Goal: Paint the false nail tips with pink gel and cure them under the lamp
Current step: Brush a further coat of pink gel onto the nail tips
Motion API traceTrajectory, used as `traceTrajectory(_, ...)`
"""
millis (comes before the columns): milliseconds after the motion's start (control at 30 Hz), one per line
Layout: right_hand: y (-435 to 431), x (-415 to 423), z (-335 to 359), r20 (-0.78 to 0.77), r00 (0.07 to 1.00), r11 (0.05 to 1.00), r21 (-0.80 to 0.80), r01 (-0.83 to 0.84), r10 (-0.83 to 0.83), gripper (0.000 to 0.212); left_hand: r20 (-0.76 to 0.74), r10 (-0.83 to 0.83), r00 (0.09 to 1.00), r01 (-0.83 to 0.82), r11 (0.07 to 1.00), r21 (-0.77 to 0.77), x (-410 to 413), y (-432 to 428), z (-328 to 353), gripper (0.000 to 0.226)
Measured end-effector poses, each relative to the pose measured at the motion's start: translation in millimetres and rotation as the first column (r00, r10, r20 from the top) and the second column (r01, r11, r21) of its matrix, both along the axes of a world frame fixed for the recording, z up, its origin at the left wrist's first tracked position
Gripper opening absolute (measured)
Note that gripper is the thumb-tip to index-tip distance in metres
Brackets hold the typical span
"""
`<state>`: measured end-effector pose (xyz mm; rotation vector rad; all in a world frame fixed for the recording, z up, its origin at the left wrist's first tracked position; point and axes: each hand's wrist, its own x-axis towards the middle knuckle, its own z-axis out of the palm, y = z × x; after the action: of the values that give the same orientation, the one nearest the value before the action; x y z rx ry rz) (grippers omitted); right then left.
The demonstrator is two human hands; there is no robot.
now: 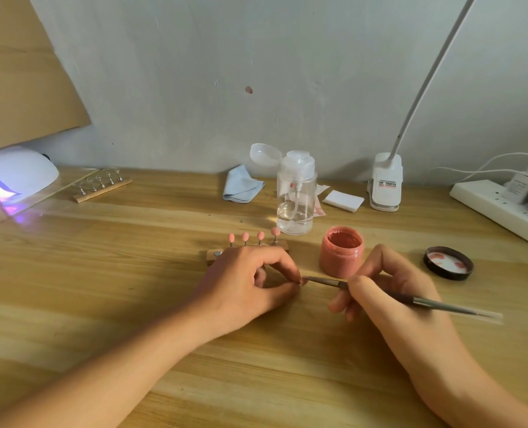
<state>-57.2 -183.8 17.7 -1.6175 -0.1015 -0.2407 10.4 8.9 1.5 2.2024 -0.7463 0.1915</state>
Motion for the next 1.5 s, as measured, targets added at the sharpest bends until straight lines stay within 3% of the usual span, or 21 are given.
traceTrajectory(500, -0.9, -0.1, -0.5, 0.019, 0.999, 0.999, -0.007, 0.033, -0.033, 0.013, -0.001, -0.001, 1.000, 0.001, 1.000, 0.002, 1.4, -0.5, -0.6, 0.016)
traceTrajectory(667, -1.0, -0.9, -0.5, 0.022, 1.000, 0.998, 0.064, 0.015, -0.017, 0.012, -0.107, -0.002, 0.994, -0.006, 0.997, -0.071, 5.7, 0.3, -4.0, 0.015)
traceTrajectory(1000, -2.0, -0.3, -2.1, 0.023, 1.000, 0.999, -0.031, 0.010, -0.010, 0.013, -0.142, -0.003, 0.990, -0.010, 0.996, -0.091, 11.3, 2.0, -6.9, 0.011)
traceTrajectory(1500, 4.1, -3.0, 1.6, -0.008, 1.000, 1.000, -0.013, -0.018, 0.018, 0.009, -0.179, 0.039, 0.983, -0.053, 0.996, -0.075, 12.2, 1.7, -7.2, 0.007)
